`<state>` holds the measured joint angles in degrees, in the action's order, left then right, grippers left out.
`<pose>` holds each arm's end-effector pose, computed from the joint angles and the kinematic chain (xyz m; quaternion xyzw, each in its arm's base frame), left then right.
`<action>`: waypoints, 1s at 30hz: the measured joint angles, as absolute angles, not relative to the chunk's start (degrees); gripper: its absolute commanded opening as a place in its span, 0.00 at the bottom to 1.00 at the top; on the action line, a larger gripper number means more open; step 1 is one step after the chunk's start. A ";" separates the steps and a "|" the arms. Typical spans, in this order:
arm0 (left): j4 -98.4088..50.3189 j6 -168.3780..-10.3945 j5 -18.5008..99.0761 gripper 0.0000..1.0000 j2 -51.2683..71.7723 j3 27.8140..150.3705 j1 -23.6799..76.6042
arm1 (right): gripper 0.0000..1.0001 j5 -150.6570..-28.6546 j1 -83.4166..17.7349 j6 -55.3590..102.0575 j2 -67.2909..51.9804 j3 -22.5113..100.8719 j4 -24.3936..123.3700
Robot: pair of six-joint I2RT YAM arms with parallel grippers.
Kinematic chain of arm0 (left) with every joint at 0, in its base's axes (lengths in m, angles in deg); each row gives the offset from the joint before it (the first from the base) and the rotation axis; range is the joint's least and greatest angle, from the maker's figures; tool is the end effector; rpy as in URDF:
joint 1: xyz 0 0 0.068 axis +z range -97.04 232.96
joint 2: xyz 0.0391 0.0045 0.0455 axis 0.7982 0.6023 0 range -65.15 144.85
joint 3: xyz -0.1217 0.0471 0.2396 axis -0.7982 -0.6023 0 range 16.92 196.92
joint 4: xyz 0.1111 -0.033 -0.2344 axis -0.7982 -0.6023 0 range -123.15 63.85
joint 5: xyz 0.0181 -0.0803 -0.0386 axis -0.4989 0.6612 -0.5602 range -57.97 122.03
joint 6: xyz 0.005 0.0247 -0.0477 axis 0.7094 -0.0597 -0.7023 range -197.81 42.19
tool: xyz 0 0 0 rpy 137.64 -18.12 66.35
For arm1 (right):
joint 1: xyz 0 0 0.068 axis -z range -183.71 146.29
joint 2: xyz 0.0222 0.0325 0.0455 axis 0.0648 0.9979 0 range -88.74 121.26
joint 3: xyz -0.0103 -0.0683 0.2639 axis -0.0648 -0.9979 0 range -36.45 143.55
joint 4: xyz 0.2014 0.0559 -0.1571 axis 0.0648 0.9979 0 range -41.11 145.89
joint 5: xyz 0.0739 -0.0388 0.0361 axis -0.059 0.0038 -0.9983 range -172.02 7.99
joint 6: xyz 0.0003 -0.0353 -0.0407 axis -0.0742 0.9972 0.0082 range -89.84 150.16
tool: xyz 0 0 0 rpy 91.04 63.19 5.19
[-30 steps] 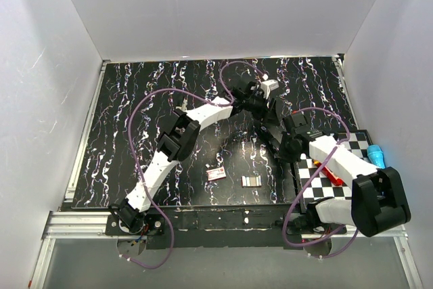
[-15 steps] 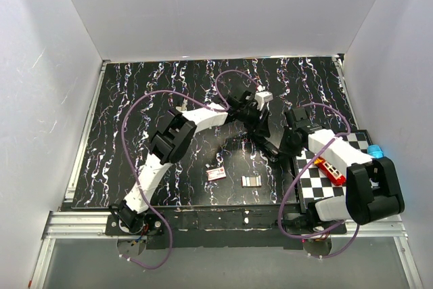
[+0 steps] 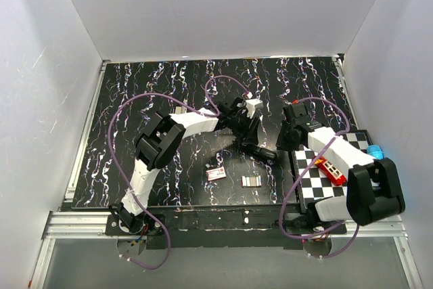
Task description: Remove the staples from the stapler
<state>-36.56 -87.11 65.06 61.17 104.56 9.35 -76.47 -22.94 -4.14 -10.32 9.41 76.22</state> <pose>0.3292 -0.3404 0.1414 0.3599 0.8291 -0.3877 0.1812 0.2474 0.0826 0.1962 0.1390 0.9545 0.0752 0.2527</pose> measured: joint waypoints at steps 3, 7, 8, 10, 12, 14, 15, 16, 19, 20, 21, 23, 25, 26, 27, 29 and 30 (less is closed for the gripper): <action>-37.33 -86.95 63.64 0.48 59.09 102.26 9.35 | 0.01 -74.81 -23.07 -4.10 -14.61 9.39 78.10; -37.87 -86.98 62.37 0.48 57.04 100.08 9.35 | 0.01 -74.22 -23.07 -4.10 -21.43 8.47 79.74; -37.98 -87.00 62.20 0.48 56.60 99.64 9.35 | 0.01 -74.57 -23.16 -4.12 -22.96 7.77 80.05; -37.85 -87.11 61.94 0.48 55.66 98.57 9.35 | 0.01 -74.97 -23.59 -4.18 -25.03 6.07 80.92; -37.70 -87.30 61.70 0.48 54.55 97.28 9.35 | 0.01 -75.42 -24.40 -4.40 -26.41 4.45 82.19; -37.66 -87.48 61.54 0.48 53.69 96.27 9.35 | 0.01 -76.26 -25.49 -4.69 -27.68 2.88 83.48; -37.68 -87.54 61.54 0.48 53.37 95.90 9.35 | 0.01 -76.61 -26.11 -4.93 -28.16 2.31 84.01; -37.57 -87.70 61.52 0.48 53.12 95.60 9.35 | 0.01 -76.98 -26.76 -5.26 -28.47 1.96 84.57; -36.98 -88.11 61.39 0.47 51.94 94.20 9.35 | 0.01 -78.00 -28.66 -6.17 -28.62 1.65 85.10; -36.83 -88.24 61.39 0.46 51.44 93.74 9.35 | 0.01 -78.38 -29.34 -6.54 -28.49 1.59 85.01; -36.63 -88.33 61.37 0.45 50.96 93.28 9.35 | 0.01 -78.68 -29.98 -6.94 -28.16 1.59 84.88; -36.13 -88.55 61.37 0.42 50.11 92.34 9.32 | 0.01 -79.10 -31.00 -7.46 -26.67 1.59 84.33; -35.54 -88.72 61.35 0.40 49.50 91.44 9.35 | 0.01 -79.21 -31.66 -7.86 -24.20 1.59 83.59; -35.34 -88.81 61.35 0.39 49.41 91.14 9.35 | 0.01 -79.14 -31.72 -8.05 -22.87 1.65 83.18; -35.06 -88.81 61.35 0.39 49.39 90.85 9.35 | 0.01 -78.99 -31.72 -8.10 -21.58 1.81 82.94; -34.95 -88.92 61.28 0.38 49.39 90.44 9.35 | 0.01 -78.70 -31.77 -8.16 -19.00 2.66 82.80; -34.99 -88.92 61.26 0.38 49.39 90.29 9.35 | 0.01 -78.48 -31.77 -8.16 -17.91 3.27 82.69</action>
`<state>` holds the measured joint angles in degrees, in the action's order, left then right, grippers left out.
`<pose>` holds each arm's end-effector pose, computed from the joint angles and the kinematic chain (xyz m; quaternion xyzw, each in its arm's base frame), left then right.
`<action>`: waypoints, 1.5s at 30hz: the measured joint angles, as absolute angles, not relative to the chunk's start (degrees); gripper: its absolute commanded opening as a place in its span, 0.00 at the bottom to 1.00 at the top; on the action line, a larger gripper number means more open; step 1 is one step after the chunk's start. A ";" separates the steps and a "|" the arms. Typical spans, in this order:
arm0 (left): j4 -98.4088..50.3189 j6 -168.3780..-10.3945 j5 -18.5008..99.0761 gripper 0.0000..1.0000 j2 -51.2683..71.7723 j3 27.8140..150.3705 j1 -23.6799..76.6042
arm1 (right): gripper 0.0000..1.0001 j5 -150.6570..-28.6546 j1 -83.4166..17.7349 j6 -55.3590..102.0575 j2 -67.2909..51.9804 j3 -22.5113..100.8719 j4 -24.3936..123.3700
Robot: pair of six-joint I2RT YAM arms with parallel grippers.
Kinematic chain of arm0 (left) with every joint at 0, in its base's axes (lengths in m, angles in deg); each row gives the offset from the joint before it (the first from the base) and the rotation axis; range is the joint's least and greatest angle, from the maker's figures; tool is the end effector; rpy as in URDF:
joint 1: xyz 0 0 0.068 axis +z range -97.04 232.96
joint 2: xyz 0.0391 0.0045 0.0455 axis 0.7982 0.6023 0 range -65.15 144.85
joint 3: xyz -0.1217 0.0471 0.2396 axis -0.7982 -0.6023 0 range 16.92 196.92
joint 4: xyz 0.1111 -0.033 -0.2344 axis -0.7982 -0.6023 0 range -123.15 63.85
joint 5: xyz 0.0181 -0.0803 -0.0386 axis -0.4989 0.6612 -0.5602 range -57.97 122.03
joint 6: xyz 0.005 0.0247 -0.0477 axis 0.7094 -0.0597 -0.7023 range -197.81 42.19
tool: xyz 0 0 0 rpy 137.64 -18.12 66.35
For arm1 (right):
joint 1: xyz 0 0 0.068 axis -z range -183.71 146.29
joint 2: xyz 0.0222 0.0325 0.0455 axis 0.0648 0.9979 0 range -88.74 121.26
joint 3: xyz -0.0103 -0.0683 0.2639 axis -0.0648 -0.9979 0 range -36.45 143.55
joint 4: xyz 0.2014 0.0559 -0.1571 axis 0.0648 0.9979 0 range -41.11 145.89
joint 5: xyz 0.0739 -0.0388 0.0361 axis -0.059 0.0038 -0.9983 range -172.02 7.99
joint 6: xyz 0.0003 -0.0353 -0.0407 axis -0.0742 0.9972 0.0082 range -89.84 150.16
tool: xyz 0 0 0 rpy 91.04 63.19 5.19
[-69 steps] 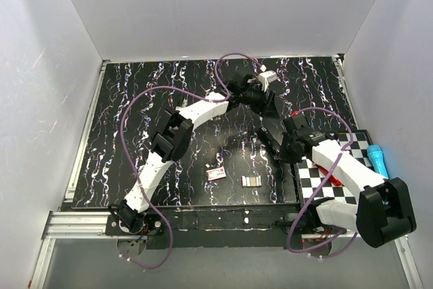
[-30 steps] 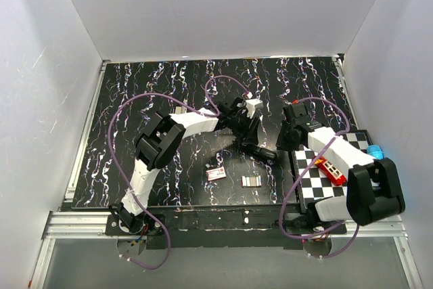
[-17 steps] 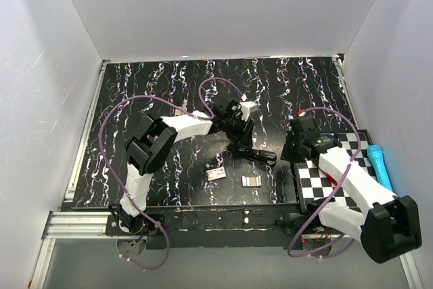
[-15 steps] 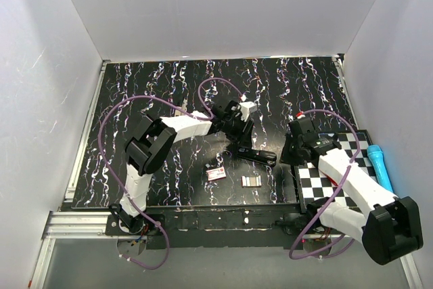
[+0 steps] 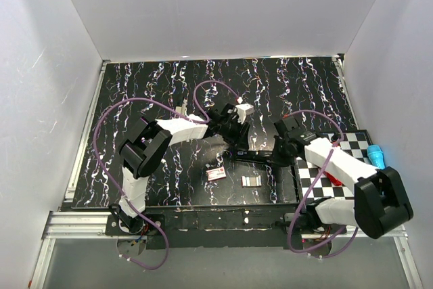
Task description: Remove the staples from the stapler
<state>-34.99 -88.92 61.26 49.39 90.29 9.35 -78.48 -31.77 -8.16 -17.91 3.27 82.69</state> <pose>0.2929 -0.3030 0.1570 0.3373 0.8489 -0.3626 0.1848 0.1957 0.1018 0.1885 0.0940 0.9711 0.0937 0.1982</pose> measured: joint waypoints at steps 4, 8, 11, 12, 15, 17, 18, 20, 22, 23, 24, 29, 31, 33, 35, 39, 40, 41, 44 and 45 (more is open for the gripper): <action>-34.90 -88.94 61.19 0.36 49.39 89.83 9.35 | 0.01 -77.61 -31.77 -8.03 -14.89 5.89 81.41; -34.92 -88.92 61.13 0.34 49.39 89.76 9.35 | 0.01 -76.63 -31.77 -7.05 -11.33 9.96 80.27; -35.08 -88.83 61.02 0.35 49.39 89.76 9.35 | 0.01 -75.69 -31.77 -6.06 -8.99 12.89 79.48; -35.14 -88.77 60.93 0.35 49.39 89.76 9.35 | 0.01 -75.40 -31.77 -5.71 -8.40 13.59 79.07; -35.67 -88.42 60.56 0.36 49.39 89.87 9.35 | 0.01 -74.75 -31.77 -4.73 -6.83 15.36 78.43; -36.45 -88.18 60.01 0.38 49.39 90.13 9.35 | 0.01 -74.62 -31.77 -4.05 -5.91 16.28 77.89; -36.69 -88.07 59.71 0.38 49.34 90.26 9.35 | 0.01 -74.62 -31.77 -3.83 -5.49 16.69 77.78; -37.77 -87.83 58.72 0.39 48.88 90.68 9.35 | 0.01 -74.66 -31.77 -3.31 -4.90 17.48 77.62; -38.73 -87.67 57.72 0.42 47.51 90.70 9.35 | 0.01 -74.64 -31.77 -2.79 -5.12 17.67 77.54; -39.06 -87.61 57.37 0.44 46.72 90.70 9.35 | 0.02 -74.57 -31.77 -2.59 -5.47 17.67 77.58; -39.45 -87.57 56.80 0.45 45.45 90.70 9.35 | 0.05 -74.53 -31.77 -2.48 -5.95 17.67 77.75; -39.60 -87.37 56.43 0.49 40.47 91.38 9.32 | 0.24 -73.13 -31.77 -1.78 -12.03 17.54 79.79; -39.54 -87.35 56.60 0.51 39.40 91.99 9.32 | 0.30 -72.69 -31.77 -1.36 -14.76 17.33 80.75; -39.58 -87.19 56.87 0.52 39.09 92.82 9.32 | 0.38 -72.15 -31.77 -1.12 -18.08 17.02 82.39; -39.69 -86.98 56.89 0.55 39.09 93.54 9.21 | 0.47 -71.80 -31.77 -1.19 -20.88 16.93 83.98; -41.53 -85.75 56.15 0.58 39.46 96.17 7.97 | 0.56 -71.51 -31.77 -1.08 -27.09 15.82 87.15; -42.18 -85.36 55.51 0.59 39.79 97.35 7.38 | 0.56 -71.51 -31.77 -1.12 -28.49 15.47 87.85; -42.86 -85.05 54.97 0.59 40.27 98.68 6.77 | 0.56 -71.53 -31.77 -1.08 -29.80 15.12 88.53; -43.84 -83.96 53.17 0.60 42.44 102.88 5.11 | 0.56 -71.80 -31.77 -1.10 -32.90 13.98 90.19; -44.17 -83.61 52.36 0.61 43.22 103.92 4.65 | 0.56 -71.95 -31.77 -1.12 -33.75 13.63 90.65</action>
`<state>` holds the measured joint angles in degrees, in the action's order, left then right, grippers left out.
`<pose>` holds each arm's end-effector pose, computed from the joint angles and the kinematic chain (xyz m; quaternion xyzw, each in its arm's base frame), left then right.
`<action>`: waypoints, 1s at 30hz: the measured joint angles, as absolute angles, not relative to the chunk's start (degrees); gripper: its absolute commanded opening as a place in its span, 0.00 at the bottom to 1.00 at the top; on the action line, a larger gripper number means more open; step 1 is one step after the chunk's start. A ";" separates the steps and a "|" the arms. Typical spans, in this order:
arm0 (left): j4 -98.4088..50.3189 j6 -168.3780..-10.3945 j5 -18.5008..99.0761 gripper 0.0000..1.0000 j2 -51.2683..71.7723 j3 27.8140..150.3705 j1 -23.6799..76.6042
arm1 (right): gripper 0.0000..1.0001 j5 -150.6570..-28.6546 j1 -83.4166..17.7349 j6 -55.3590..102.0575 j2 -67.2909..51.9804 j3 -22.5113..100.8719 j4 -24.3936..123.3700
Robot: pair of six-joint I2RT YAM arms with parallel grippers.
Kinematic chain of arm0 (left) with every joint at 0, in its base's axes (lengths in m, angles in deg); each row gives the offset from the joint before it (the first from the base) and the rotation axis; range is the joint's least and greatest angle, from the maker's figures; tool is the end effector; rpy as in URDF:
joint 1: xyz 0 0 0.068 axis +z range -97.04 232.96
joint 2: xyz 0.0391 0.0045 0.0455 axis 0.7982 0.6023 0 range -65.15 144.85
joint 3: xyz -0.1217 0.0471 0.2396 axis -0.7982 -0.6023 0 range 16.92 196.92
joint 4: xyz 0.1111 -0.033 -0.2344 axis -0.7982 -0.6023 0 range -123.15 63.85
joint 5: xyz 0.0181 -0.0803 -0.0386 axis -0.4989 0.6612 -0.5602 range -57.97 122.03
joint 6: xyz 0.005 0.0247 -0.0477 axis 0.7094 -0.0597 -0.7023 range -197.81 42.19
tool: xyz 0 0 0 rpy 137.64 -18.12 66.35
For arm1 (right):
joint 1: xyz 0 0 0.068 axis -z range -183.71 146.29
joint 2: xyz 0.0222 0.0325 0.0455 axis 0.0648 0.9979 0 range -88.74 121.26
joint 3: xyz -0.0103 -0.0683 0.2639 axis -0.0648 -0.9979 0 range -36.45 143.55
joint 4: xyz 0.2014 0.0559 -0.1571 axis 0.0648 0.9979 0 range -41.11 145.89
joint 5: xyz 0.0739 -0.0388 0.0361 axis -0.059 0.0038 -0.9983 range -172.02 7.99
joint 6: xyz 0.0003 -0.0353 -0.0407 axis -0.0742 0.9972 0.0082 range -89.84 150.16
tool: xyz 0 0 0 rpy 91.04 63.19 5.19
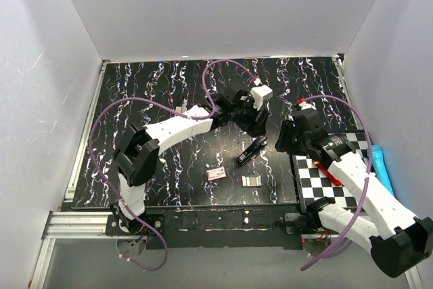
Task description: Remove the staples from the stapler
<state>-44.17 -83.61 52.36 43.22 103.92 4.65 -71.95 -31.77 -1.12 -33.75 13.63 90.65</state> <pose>0.2809 -0.3339 0.2625 0.3929 0.8020 -0.3335 0.3020 0.1730 0.0851 0.2893 0.0584 0.9245 0.1113 0.3600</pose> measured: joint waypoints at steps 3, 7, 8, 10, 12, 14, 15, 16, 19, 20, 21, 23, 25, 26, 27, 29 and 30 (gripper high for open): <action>-45.81 -82.41 50.48 0.62 46.13 107.05 3.42 | 0.57 -72.69 -31.77 -1.26 -36.38 12.36 91.90; -47.64 -80.77 47.40 0.65 50.74 110.44 2.18 | 0.57 -73.17 -31.77 -1.39 -38.85 11.18 93.16; -48.26 -80.42 46.64 0.66 51.77 110.96 1.94 | 0.57 -73.20 -31.77 -1.39 -39.15 11.05 93.27; -49.35 -79.87 45.13 0.66 53.47 111.57 1.54 | 0.57 -73.30 -31.77 -1.39 -39.83 10.66 93.69; -50.09 -79.48 43.91 0.68 54.98 112.14 1.24 | 0.57 -73.50 -31.77 -1.41 -40.09 10.48 94.15; -50.57 -79.24 42.88 0.68 56.12 112.38 1.00 | 0.58 -73.79 -31.77 -1.45 -40.12 10.46 94.17; -50.97 -79.15 42.48 0.68 56.49 112.43 0.91 | 0.58 -73.87 -31.77 -1.45 -40.12 10.44 94.17; -51.30 -78.82 42.07 0.68 56.75 112.45 0.80 | 0.58 -74.05 -31.77 -1.45 -40.12 10.35 94.13; -51.67 -77.95 41.44 0.69 57.36 112.93 0.60 | 0.58 -74.59 -31.77 -1.50 -40.09 9.81 94.02; -51.64 -77.73 41.37 0.69 57.52 113.10 0.56 | 0.58 -74.75 -31.77 -1.50 -40.03 9.57 94.02; -51.73 -77.60 41.28 0.69 57.56 113.26 0.54 | 0.58 -74.81 -31.77 -1.52 -39.96 9.48 94.02; -51.84 -77.38 41.13 0.68 57.85 113.85 0.47 | 0.58 -74.97 -31.77 -1.54 -39.85 9.48 93.89; -51.80 -77.29 41.00 0.68 58.37 114.68 0.34 | 0.58 -75.16 -31.77 -1.52 -39.81 9.46 93.80; -51.82 -77.18 40.98 0.68 58.65 114.94 0.28 | 0.58 -75.32 -31.77 -1.52 -39.72 9.46 93.78; -51.82 -77.12 40.98 0.68 58.89 115.18 0.19 | 0.58 -75.36 -31.77 -1.52 -39.61 9.43 93.78; -51.82 -76.92 40.98 0.68 59.38 115.44 0.04 | 0.58 -75.67 -31.77 -1.54 -39.35 9.28 93.71; -51.89 -76.86 40.98 0.67 59.62 115.44 -0.05 | 0.58 -75.82 -31.77 -1.56 -39.26 9.09 93.60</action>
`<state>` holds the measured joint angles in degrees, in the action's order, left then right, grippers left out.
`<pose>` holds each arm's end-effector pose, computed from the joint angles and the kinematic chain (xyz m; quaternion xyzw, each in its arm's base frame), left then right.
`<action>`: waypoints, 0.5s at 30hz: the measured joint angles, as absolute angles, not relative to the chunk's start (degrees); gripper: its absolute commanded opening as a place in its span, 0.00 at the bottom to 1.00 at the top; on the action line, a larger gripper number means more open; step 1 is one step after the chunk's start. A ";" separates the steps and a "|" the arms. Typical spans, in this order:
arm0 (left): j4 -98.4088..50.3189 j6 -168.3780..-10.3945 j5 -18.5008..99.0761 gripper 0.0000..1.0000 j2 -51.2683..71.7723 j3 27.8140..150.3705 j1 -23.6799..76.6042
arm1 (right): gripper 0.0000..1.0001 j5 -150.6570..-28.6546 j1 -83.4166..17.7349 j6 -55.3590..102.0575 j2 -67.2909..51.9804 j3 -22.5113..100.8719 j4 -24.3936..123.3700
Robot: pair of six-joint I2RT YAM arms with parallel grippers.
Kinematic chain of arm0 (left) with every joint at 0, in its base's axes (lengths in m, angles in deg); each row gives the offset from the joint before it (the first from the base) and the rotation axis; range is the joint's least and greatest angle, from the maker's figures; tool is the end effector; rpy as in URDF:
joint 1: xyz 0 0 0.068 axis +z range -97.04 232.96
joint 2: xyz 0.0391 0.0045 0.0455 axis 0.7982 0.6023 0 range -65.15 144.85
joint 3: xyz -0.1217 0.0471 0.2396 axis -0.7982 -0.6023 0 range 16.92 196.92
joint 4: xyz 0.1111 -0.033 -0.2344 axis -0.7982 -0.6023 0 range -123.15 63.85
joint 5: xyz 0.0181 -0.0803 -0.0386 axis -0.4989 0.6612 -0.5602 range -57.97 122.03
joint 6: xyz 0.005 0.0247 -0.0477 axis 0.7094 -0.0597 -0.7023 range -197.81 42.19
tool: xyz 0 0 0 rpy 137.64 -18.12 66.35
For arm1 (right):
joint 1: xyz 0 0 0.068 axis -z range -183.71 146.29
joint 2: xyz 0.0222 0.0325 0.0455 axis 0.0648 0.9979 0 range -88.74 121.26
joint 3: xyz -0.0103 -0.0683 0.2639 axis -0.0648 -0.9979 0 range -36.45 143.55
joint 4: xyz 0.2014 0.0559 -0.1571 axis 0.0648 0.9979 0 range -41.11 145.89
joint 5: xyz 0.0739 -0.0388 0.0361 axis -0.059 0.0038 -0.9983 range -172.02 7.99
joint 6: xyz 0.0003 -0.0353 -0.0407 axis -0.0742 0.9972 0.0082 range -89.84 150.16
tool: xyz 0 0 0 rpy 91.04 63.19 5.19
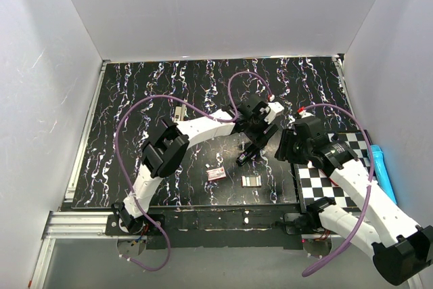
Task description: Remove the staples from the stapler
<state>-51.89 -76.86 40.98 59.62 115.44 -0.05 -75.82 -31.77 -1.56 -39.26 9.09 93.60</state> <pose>0.2868 -0.3899 0.1898 0.4503 0.8285 -0.2088 0.2593 0.1513 0.0763 0.2752 0.0489 0.9331 0.1319 0.3309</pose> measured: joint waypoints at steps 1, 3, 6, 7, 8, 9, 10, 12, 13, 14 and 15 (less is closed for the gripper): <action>-51.89 -76.75 40.98 0.67 59.86 115.53 -0.10 | 0.58 -75.91 -31.77 -1.54 -39.11 8.93 93.58; -51.89 -76.62 40.95 0.66 60.25 115.66 -0.18 | 0.58 -76.04 -31.77 -1.52 -38.89 8.71 93.54; -52.28 -76.35 40.89 0.64 60.53 115.84 -0.25 | 0.58 -76.17 -31.77 -1.54 -38.76 8.71 93.34; -52.41 -76.29 40.89 0.63 60.67 116.06 -0.27 | 0.58 -76.19 -31.77 -1.54 -38.76 8.71 93.32; -52.52 -76.27 40.89 0.62 60.80 116.34 -0.27 | 0.58 -76.21 -31.77 -1.54 -38.74 8.71 93.30; -52.54 -76.24 40.85 0.61 60.88 116.56 -0.27 | 0.58 -76.21 -31.77 -1.54 -38.69 8.71 93.30; -52.61 -76.22 40.82 0.60 60.99 116.80 -0.27 | 0.58 -76.21 -31.77 -1.54 -38.63 8.71 93.30; -52.69 -76.20 40.76 0.57 61.10 117.04 -0.27 | 0.58 -76.26 -31.77 -1.54 -38.50 8.71 93.27; -52.69 -76.16 40.76 0.57 61.12 117.08 -0.27 | 0.58 -76.30 -31.77 -1.54 -38.45 8.71 93.21; -52.74 -76.09 40.76 0.56 61.15 117.15 -0.27 | 0.58 -76.34 -31.77 -1.54 -38.43 8.69 93.10; -52.72 -76.07 40.76 0.55 61.15 117.17 -0.29 | 0.58 -76.39 -31.77 -1.54 -38.41 8.69 92.90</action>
<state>-52.72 -76.07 40.76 61.15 117.17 -0.29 -76.39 -31.77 -1.54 -38.41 8.69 92.90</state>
